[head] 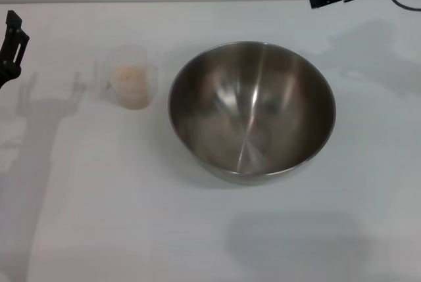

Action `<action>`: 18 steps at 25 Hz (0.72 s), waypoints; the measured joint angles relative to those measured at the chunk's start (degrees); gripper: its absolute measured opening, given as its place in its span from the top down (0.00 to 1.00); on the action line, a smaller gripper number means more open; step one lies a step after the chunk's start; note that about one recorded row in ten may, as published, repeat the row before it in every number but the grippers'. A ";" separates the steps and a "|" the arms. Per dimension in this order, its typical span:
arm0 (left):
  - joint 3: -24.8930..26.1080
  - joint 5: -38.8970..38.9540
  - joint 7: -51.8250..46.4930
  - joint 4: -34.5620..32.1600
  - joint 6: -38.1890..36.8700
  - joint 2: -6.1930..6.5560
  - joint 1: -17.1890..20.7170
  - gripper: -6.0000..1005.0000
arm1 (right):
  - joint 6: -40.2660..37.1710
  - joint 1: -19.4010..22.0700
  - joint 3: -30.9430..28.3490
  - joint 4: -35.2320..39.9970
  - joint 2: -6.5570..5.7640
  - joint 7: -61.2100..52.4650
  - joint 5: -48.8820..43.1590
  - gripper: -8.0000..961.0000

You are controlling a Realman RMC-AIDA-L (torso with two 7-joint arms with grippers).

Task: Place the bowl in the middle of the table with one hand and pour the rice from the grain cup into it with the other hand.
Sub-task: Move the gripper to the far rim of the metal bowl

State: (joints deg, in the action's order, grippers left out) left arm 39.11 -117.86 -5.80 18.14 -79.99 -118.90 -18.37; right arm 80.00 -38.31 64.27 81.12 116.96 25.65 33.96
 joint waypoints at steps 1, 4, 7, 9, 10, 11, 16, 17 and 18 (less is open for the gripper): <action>0.00 -0.01 0.00 0.04 0.00 0.00 0.00 0.20 | 2.50 -1.52 -0.95 -1.78 -0.62 0.48 -0.10 0.17; 0.00 0.01 0.00 0.05 -0.01 -0.01 0.00 0.20 | 6.62 -4.93 -2.05 -8.11 -2.55 1.82 -0.18 0.17; -0.13 -0.01 0.00 -0.03 -0.01 -0.01 0.00 0.20 | 8.34 -7.09 -2.35 -13.46 -3.59 3.61 -0.05 0.17; -0.13 0.01 0.00 -0.06 -0.01 -0.01 0.00 0.20 | 8.61 -8.23 -2.38 -16.24 -3.86 4.73 -0.08 0.17; -0.13 0.00 0.00 -0.06 -0.01 -0.01 0.00 0.20 | 8.57 -8.70 -2.40 -17.46 -3.92 5.45 -0.10 0.17; -0.12 0.01 0.00 -0.04 -0.01 -0.01 0.00 0.20 | 8.43 -9.05 -2.42 -18.35 -3.94 5.88 -0.12 0.17; -0.20 0.01 0.00 0.03 -0.01 -0.02 0.02 0.21 | 7.21 -10.54 -2.36 -23.15 -3.96 7.74 -0.38 0.17; -0.22 0.01 0.00 0.05 -0.03 -0.02 0.05 0.21 | 6.77 -10.76 -2.36 -24.02 -3.97 8.13 -0.39 0.17; -0.22 0.01 0.00 0.05 -0.03 -0.02 0.05 0.21 | 6.49 -10.87 -2.36 -24.61 -3.97 8.33 -0.40 0.17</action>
State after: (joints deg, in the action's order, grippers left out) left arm 38.89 -117.86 -5.80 18.19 -80.02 -118.92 -18.31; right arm 86.49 -49.18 61.91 56.50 112.98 33.98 33.57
